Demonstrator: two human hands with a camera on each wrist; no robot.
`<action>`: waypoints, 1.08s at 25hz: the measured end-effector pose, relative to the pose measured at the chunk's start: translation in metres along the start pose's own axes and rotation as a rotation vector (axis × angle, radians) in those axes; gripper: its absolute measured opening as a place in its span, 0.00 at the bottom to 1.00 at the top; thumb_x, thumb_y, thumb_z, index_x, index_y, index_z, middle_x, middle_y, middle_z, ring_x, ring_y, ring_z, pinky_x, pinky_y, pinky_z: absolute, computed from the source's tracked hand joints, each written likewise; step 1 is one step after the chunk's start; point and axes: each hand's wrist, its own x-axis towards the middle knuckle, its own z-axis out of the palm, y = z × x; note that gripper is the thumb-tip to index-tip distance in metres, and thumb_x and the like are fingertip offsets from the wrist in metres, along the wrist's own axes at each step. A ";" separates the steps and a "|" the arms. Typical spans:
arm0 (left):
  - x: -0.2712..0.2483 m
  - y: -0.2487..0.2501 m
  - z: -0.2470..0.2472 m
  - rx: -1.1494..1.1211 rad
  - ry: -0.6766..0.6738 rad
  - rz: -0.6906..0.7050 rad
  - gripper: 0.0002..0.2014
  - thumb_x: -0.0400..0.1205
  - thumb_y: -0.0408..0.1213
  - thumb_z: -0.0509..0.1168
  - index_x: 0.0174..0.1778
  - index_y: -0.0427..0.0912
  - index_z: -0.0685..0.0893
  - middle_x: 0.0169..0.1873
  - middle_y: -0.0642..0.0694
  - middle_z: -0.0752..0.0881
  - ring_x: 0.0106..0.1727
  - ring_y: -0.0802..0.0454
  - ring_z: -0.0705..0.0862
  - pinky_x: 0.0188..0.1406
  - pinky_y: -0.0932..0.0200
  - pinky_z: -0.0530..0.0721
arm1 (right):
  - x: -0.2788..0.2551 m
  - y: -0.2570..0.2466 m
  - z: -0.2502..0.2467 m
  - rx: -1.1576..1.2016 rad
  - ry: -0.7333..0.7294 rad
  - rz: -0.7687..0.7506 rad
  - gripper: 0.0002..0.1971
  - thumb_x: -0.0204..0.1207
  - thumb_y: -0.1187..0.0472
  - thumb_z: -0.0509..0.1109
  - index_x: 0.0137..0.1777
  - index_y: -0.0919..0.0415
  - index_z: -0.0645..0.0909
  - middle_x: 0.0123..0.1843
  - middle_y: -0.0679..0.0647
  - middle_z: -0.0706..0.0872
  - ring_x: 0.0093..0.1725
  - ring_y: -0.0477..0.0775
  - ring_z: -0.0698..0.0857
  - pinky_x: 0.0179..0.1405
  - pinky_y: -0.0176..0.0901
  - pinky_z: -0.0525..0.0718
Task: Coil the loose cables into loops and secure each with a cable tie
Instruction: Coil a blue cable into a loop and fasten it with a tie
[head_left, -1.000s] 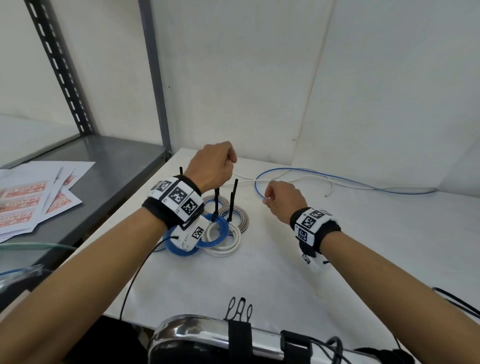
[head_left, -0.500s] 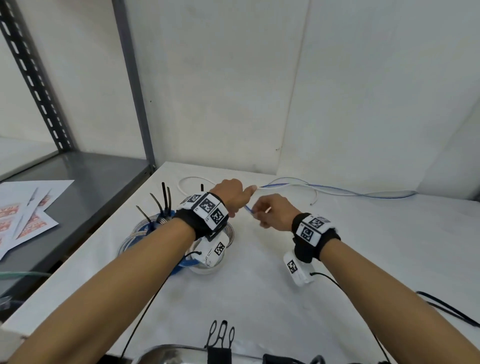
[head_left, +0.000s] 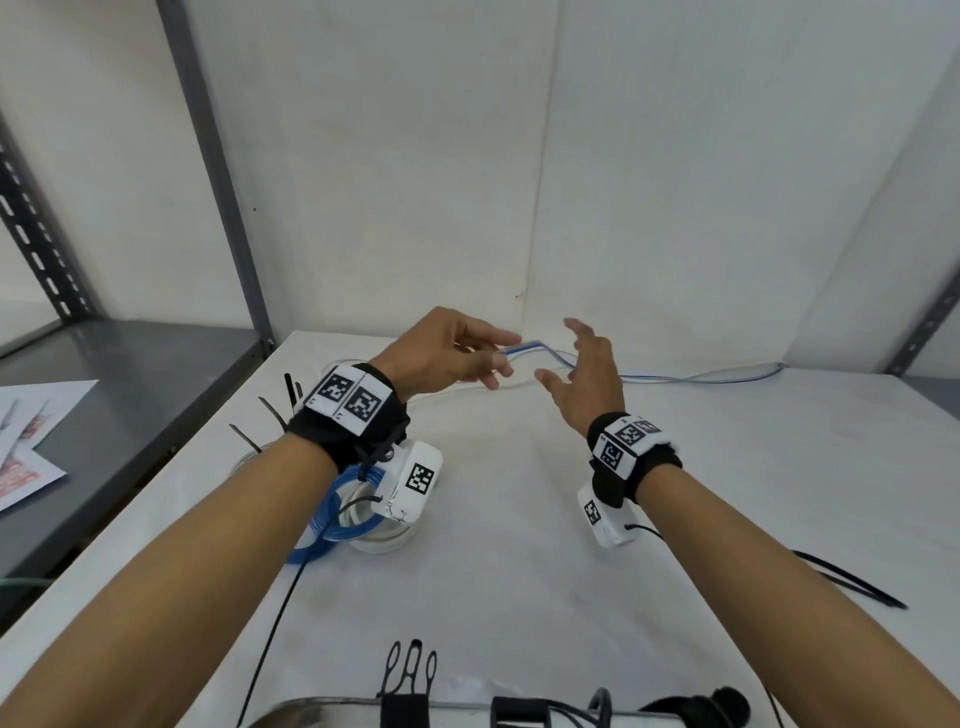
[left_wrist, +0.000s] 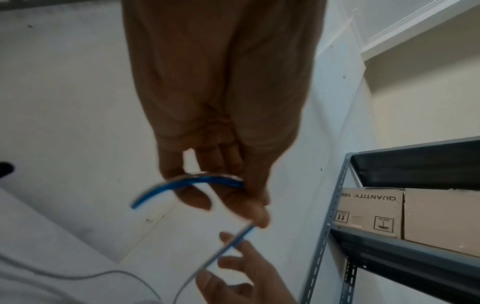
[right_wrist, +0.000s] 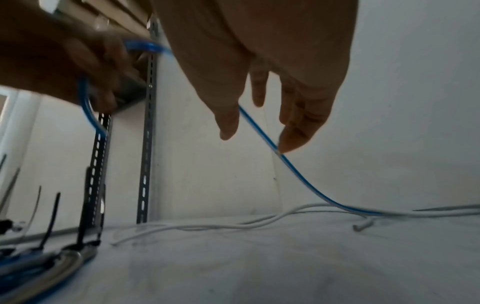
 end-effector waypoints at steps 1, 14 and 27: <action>-0.001 0.003 0.000 -0.014 -0.033 0.054 0.14 0.86 0.29 0.68 0.68 0.37 0.87 0.46 0.42 0.94 0.36 0.55 0.85 0.43 0.63 0.85 | 0.002 0.007 0.001 -0.050 -0.050 -0.024 0.30 0.81 0.56 0.75 0.80 0.52 0.70 0.73 0.58 0.76 0.67 0.59 0.80 0.67 0.51 0.77; 0.005 -0.004 0.012 -0.205 0.244 0.173 0.15 0.93 0.44 0.58 0.49 0.41 0.85 0.26 0.60 0.68 0.29 0.58 0.66 0.37 0.60 0.75 | 0.025 -0.012 -0.060 -0.158 0.297 0.043 0.18 0.91 0.50 0.57 0.61 0.60 0.85 0.52 0.66 0.90 0.55 0.72 0.83 0.45 0.49 0.64; 0.032 -0.019 0.036 -0.571 0.327 -0.005 0.20 0.93 0.51 0.53 0.40 0.43 0.75 0.24 0.54 0.62 0.26 0.55 0.59 0.28 0.60 0.65 | 0.029 -0.071 -0.075 -0.449 0.389 -0.297 0.19 0.91 0.47 0.54 0.66 0.53 0.84 0.51 0.57 0.90 0.49 0.64 0.87 0.38 0.48 0.72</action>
